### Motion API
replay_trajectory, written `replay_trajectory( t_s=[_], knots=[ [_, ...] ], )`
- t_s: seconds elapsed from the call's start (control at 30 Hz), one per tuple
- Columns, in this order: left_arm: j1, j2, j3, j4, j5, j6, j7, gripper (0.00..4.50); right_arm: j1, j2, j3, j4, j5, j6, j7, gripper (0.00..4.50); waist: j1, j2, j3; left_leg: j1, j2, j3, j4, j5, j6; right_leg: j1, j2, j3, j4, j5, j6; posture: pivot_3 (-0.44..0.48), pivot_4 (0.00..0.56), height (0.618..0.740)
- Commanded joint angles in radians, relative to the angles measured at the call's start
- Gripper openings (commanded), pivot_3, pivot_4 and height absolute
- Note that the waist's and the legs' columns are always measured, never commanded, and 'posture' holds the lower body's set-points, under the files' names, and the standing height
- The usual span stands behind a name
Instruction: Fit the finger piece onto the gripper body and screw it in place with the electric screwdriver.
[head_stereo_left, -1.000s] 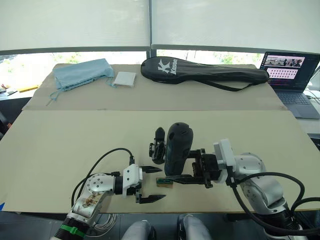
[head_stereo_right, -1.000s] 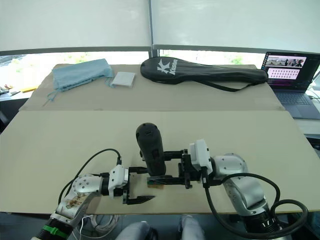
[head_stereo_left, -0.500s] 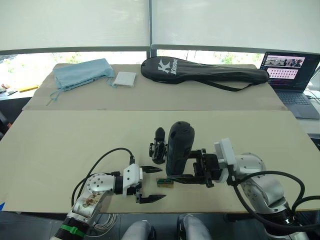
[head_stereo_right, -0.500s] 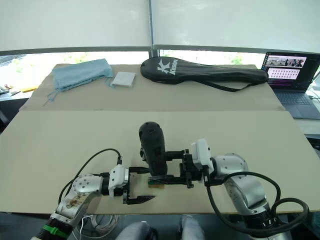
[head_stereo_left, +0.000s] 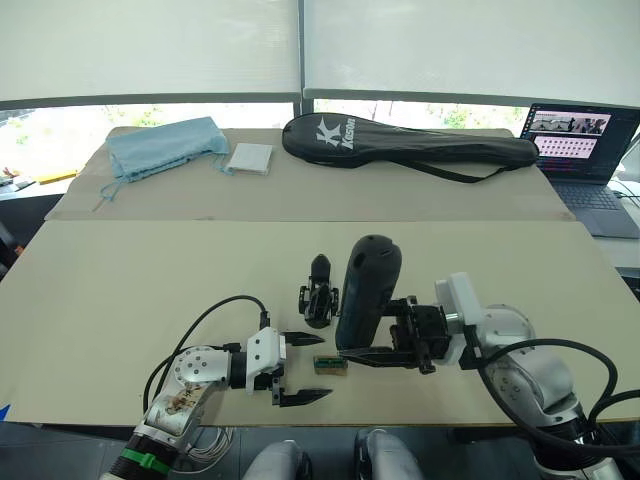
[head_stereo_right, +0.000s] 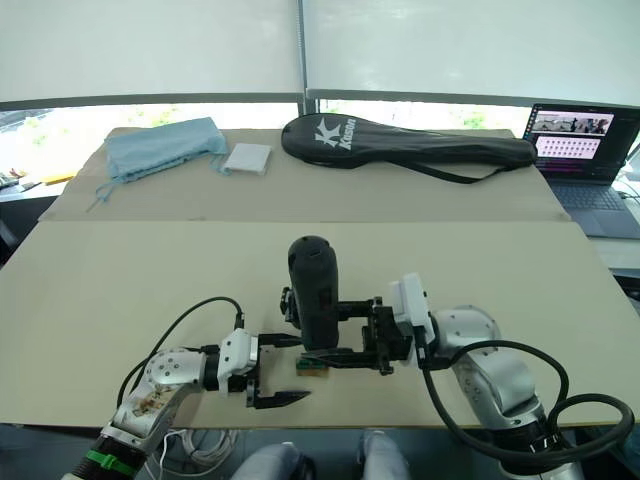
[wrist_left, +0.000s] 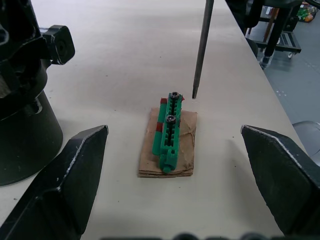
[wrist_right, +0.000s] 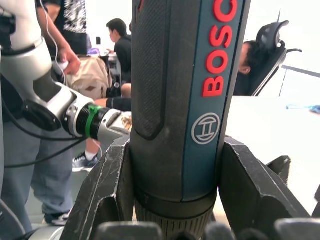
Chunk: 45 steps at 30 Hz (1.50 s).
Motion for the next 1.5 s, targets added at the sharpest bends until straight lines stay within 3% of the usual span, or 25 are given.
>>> replay_trajectory(
  t_s=[0.03,1.5],
  knots=[
    [0.017,-0.003,-0.033,0.012,0.015,0.025,0.005,4.5,-0.035,0.007,-0.031,-0.046,0.028,-0.013,-0.008,1.92,0.0,0.0,0.0,0.0,0.0,0.0,0.0,0.0,0.0,0.0,0.0,0.0,0.0,0.0,0.0,0.0,0.15,0.74],
    [0.024,0.002,-0.035,0.008,0.014,0.027,0.013,4.5,-0.014,-0.003,0.005,-0.038,-0.022,-0.003,0.005,1.92,0.002,0.0,0.0,0.0,0.0,0.0,0.0,0.0,0.0,0.0,0.0,0.0,0.0,0.0,0.0,0.0,0.15,0.74]
  ],
)
